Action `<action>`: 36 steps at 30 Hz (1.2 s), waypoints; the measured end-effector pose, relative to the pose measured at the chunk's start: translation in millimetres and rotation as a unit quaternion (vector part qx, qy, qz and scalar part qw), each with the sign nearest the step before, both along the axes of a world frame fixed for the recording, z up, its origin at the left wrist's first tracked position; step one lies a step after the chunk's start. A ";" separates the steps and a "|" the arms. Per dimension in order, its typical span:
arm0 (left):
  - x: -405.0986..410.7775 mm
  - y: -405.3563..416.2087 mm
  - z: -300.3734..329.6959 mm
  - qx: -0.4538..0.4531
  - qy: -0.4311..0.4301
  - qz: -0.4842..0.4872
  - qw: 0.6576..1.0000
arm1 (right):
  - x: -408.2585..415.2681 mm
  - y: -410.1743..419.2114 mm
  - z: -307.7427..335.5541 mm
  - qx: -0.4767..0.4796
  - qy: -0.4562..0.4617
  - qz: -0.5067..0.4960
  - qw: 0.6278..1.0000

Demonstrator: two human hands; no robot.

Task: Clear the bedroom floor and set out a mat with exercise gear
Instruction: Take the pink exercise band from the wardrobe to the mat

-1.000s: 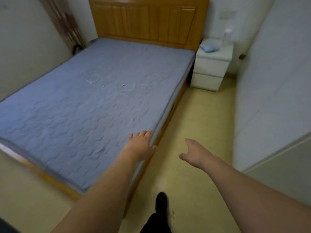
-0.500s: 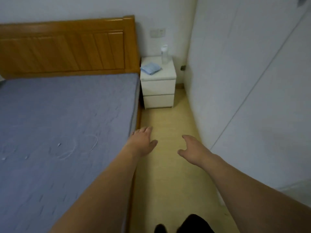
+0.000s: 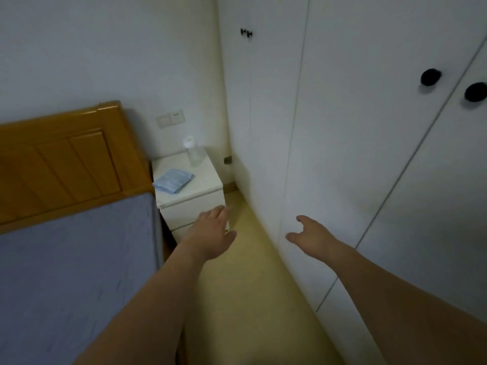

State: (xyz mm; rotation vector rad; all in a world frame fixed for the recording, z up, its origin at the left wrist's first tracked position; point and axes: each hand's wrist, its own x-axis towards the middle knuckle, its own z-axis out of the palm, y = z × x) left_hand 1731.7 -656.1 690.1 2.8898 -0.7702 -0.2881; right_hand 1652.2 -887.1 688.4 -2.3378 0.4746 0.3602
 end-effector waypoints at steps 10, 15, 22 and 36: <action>121.4 -153.0 85.1 -0.036 -0.110 -0.300 0.947 | 40.0 -59.1 67.8 -0.039 -0.038 -0.194 0.980; 109.3 -228.9 139.2 -0.128 -0.169 -0.431 0.877 | 28.0 -89.2 103.4 -0.058 -0.049 -0.299 0.951; 79.8 -275.1 185.9 -0.178 -0.178 -0.511 0.822 | -3.4 -105.5 132.5 -0.068 -0.080 -0.377 0.920; 46.9 -286.0 221.4 -0.245 -0.084 -0.405 0.877 | -8.9 -92.0 130.7 -0.010 -0.160 -0.438 0.885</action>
